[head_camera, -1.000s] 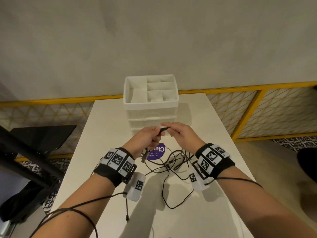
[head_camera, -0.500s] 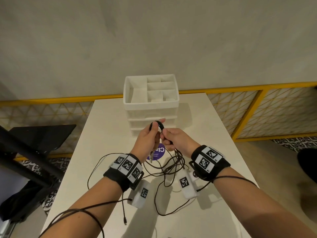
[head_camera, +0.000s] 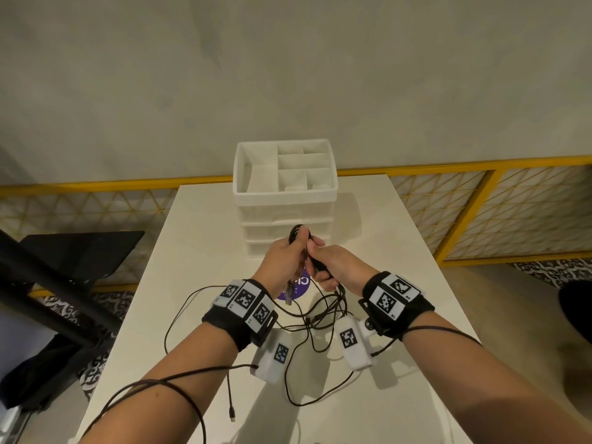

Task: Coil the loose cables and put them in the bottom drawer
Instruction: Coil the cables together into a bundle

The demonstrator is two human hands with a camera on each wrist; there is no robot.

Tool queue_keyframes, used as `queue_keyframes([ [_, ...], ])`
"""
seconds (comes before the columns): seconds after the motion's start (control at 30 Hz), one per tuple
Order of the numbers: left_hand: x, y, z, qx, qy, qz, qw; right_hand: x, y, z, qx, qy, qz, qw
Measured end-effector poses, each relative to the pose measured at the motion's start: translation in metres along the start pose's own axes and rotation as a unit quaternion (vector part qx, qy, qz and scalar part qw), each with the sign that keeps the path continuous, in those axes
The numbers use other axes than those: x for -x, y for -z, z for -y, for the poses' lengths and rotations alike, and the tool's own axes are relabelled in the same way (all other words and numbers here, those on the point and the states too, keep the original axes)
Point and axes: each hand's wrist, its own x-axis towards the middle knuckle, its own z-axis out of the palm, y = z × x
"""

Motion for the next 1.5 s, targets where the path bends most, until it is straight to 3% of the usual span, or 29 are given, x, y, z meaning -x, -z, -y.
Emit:
queue_keyframes([
  [0.1, -0.003, -0.001, -0.006, 0.070, 0.006, -0.051, 0.996, -0.002, -0.008, 0.004, 0.042, 0.011, -0.026, 0.999],
  [0.23, -0.014, 0.009, -0.014, 0.170, -0.015, -0.099, 0.980, -0.002, -0.005, -0.005, -0.030, 0.060, -0.002, 0.998],
  [0.33, -0.015, 0.013, -0.021, 0.275, -0.028, -0.067, 0.959, -0.001, 0.000, -0.012, -0.075, 0.088, 0.007, 0.993],
  [0.43, -0.012, 0.012, -0.023, 0.308, -0.031, -0.050, 0.950, -0.002, 0.003, -0.016, -0.104, 0.104, 0.021, 0.989],
  [0.63, -0.013, 0.016, -0.031, 0.411, -0.060, -0.042, 0.908, -0.001, 0.006, -0.024, -0.136, 0.082, 0.058, 0.986],
  [0.73, -0.015, 0.022, -0.034, 0.425, -0.086, -0.078, 0.898, -0.004, 0.006, -0.031, -0.112, 0.086, 0.044, 0.989],
  [0.87, -0.019, 0.036, -0.045, 0.429, -0.131, -0.182, 0.875, -0.008, 0.008, -0.044, -0.054, 0.055, -0.029, 0.997],
  [1.0, -0.022, 0.036, -0.050, 0.357, -0.157, -0.281, 0.877, -0.007, 0.001, -0.037, 0.067, 0.030, -0.068, 0.995],
  [1.1, -0.021, 0.027, -0.043, 0.227, -0.213, -0.289, 0.905, -0.003, -0.008, -0.020, 0.228, 0.039, -0.052, 0.971],
  [1.2, -0.021, 0.028, -0.023, -0.050, -0.319, -0.208, 0.923, 0.001, -0.007, -0.003, 0.294, 0.045, -0.031, 0.954],
  [1.33, -0.024, 0.029, -0.006, -0.292, -0.295, -0.066, 0.907, 0.005, -0.002, 0.020, 0.312, 0.067, -0.020, 0.948],
  [1.4, -0.022, 0.020, -0.002, -0.343, -0.255, -0.024, 0.904, 0.005, -0.001, 0.029, 0.312, 0.074, -0.026, 0.947],
  [1.5, -0.019, 0.011, -0.001, -0.275, -0.197, -0.007, 0.941, 0.003, 0.001, 0.033, 0.295, 0.053, -0.041, 0.953],
])
